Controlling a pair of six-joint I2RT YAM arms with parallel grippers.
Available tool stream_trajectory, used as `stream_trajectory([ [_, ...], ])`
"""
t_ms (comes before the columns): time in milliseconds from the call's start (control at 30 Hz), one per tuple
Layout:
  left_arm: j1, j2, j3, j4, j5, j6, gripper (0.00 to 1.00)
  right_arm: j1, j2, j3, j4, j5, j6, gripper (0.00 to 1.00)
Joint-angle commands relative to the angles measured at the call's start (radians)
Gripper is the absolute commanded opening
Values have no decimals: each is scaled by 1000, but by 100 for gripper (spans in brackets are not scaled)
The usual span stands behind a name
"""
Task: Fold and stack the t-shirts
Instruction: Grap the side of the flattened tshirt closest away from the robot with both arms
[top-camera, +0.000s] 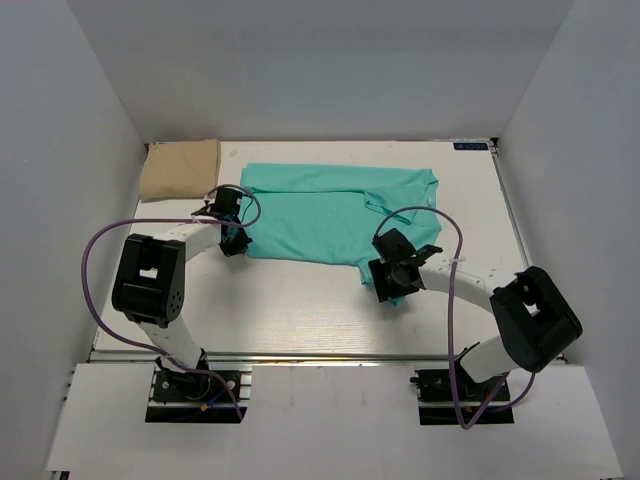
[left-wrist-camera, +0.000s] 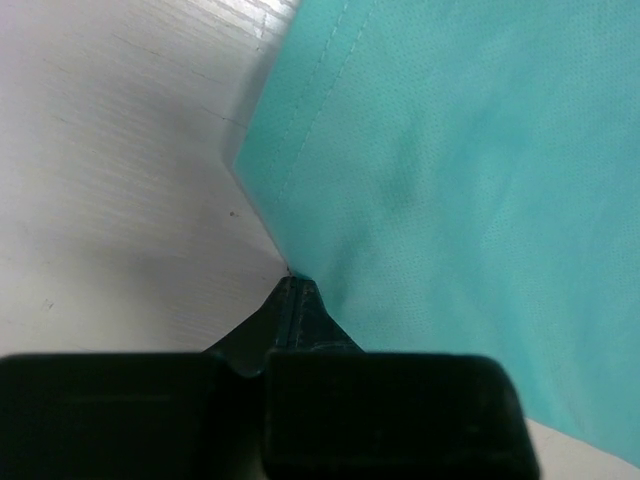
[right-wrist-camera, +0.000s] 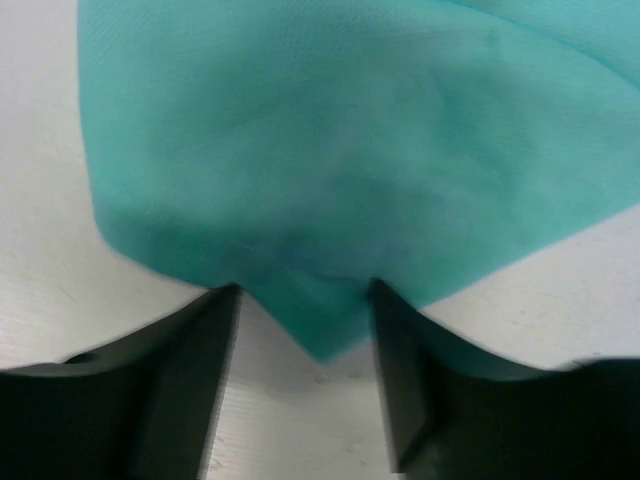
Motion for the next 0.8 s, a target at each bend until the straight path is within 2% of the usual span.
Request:
stream_trajectory([
  [0, 3, -17, 25, 3, 34, 24, 0, 6, 50, -8, 25, 64, 33, 56],
  [67, 3, -17, 51, -18, 34, 24, 0, 7, 68, 4, 5, 64, 37, 31],
  [100, 3, -8, 51, -18, 46, 24, 0, 9, 70, 27, 1, 70, 32, 12],
  [133, 3, -8, 60, -18, 55, 34, 0, 6, 64, 39, -24, 90, 36, 4],
  [167, 3, -8, 71, -18, 55, 34, 0, 4, 61, 52, -30, 92, 34, 0],
  [367, 3, -19, 130, -28, 75, 34, 0, -7, -9, 177, -38, 130, -31, 0],
  [600, 3, 45, 265, -83, 46, 34, 0, -98, 88, 331, -75, 207, -63, 0],
  [767, 3, 107, 376, -121, 46, 43, 0, -169, 149, 455, -76, 153, -68, 0],
])
